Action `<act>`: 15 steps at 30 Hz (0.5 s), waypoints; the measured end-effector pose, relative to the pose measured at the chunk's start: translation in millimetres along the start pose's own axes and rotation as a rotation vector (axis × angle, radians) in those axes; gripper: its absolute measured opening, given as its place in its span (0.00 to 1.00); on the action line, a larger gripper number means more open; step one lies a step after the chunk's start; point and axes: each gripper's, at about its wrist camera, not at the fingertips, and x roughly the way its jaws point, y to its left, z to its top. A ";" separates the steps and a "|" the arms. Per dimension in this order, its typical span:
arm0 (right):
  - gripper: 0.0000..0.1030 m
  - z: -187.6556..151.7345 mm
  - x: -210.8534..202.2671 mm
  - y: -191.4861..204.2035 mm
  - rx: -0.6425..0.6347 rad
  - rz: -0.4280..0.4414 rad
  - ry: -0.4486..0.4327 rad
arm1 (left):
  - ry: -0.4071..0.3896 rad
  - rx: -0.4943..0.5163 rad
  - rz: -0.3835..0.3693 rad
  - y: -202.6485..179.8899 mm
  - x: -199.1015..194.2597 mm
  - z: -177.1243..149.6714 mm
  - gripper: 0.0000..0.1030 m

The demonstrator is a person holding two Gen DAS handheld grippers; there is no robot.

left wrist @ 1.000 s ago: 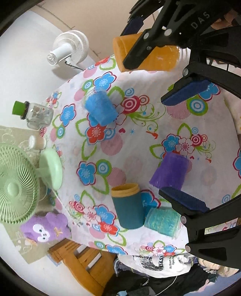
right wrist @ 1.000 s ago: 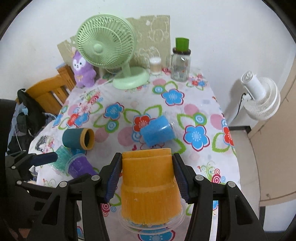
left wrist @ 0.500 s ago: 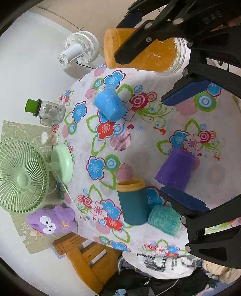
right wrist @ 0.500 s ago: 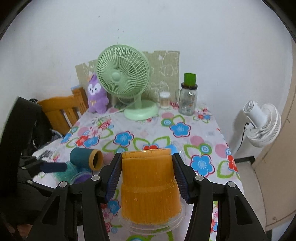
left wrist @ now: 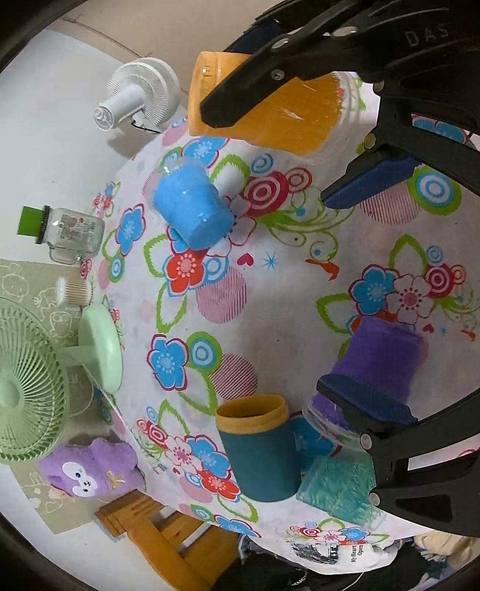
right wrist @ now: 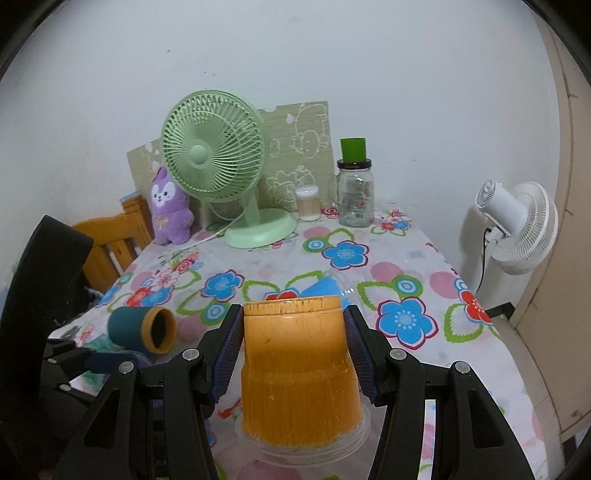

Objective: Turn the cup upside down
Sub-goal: 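Rotate the orange cup in the right gripper so its rim faces down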

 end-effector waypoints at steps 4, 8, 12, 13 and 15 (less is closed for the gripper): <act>0.56 -10.9 15.0 -5.0 0.013 -0.029 -0.019 | 0.004 0.049 0.048 -7.9 11.8 -3.2 0.92; 0.56 -19.8 31.5 -10.2 0.049 -0.035 0.001 | 0.010 0.094 0.084 -13.2 19.2 -8.5 0.93; 0.56 -28.3 39.6 -11.0 0.060 -0.033 0.021 | 0.009 0.120 0.112 -13.9 24.2 -10.8 0.95; 0.56 -30.1 39.9 -10.7 0.058 -0.034 0.018 | 0.008 0.133 0.116 -14.7 25.5 -12.1 0.96; 0.56 -31.9 38.0 -9.6 0.047 -0.037 0.008 | 0.008 0.146 0.126 -16.2 28.2 -13.5 0.99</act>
